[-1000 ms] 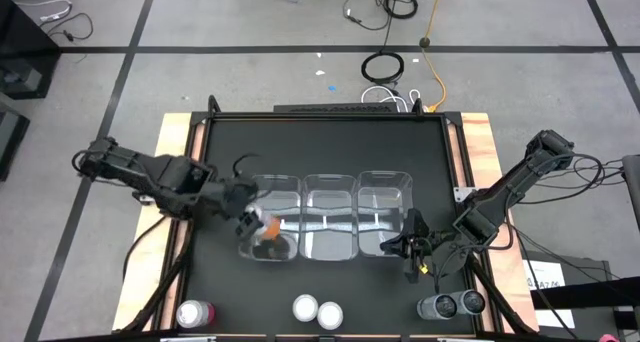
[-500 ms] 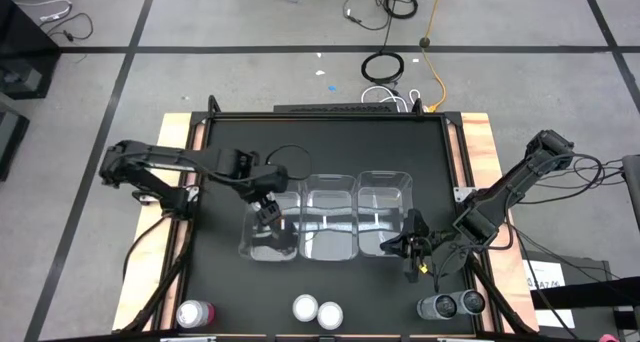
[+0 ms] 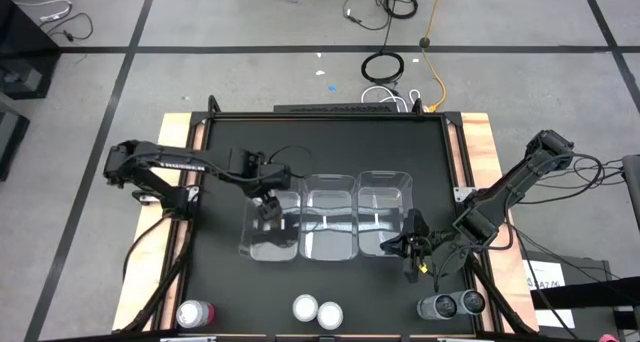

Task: Sort soda cans
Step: Put the left orange soda can into the left transparent bin

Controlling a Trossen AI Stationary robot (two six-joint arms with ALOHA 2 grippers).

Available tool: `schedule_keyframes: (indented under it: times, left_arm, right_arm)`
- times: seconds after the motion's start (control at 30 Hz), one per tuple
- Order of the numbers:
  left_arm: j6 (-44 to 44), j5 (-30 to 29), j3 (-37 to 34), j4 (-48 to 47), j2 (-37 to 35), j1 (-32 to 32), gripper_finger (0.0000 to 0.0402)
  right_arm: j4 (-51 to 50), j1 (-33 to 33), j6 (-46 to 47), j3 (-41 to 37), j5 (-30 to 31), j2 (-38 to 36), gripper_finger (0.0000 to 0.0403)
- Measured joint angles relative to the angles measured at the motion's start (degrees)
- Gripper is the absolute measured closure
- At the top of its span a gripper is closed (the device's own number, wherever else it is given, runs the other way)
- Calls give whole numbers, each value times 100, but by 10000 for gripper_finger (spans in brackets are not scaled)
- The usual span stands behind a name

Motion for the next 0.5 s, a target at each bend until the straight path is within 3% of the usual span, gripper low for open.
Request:
schedule_keyframes:
  times: [0.5]
  left_arm:
    - [269, 137, -767, 786, -17, 167, 80]
  right_arm:
    - [5, -15, 63, 0, 4, 0, 403]
